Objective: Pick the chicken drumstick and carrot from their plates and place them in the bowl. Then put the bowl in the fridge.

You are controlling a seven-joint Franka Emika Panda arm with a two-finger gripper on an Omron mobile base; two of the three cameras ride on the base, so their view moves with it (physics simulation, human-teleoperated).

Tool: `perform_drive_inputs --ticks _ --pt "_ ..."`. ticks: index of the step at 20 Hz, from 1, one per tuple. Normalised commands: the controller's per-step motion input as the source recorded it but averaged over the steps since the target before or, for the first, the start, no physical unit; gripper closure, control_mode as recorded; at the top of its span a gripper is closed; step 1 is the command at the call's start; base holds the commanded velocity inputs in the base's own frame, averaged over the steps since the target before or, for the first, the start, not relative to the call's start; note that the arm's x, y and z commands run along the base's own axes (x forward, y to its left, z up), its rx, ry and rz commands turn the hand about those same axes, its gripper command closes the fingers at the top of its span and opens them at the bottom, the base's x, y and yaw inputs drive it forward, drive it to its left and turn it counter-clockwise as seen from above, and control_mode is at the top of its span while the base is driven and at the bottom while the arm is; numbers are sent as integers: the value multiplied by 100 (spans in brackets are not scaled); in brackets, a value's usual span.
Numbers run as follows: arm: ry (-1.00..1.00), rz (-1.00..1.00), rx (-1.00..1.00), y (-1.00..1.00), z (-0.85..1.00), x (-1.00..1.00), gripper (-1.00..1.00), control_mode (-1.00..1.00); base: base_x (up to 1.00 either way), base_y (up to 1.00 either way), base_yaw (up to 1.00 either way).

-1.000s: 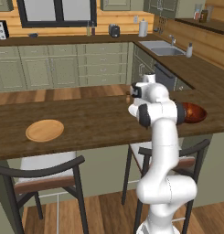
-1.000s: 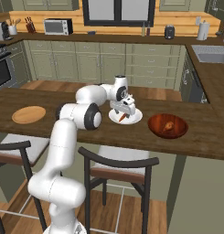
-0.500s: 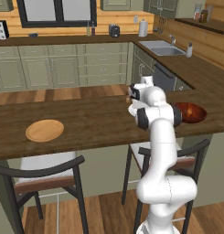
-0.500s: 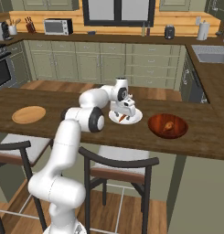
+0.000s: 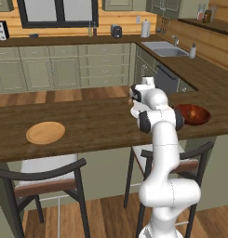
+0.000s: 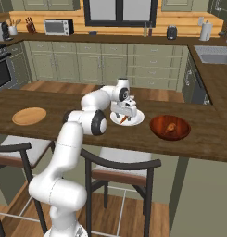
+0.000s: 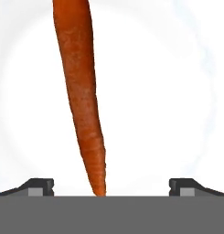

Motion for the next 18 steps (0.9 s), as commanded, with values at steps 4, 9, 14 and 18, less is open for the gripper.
perform_drive_inputs --ticks 4,9,14,18 --pt "0 4 0 16 -24 0 -100 -100 0 0 0" --pt "-1 3 0 3 -11 0 -100 -100 0 0 0" --pt "-1 2 0 0 -4 0 -100 -100 0 0 0" --pt "0 2 0 0 -15 0 -100 -100 0 0 0"
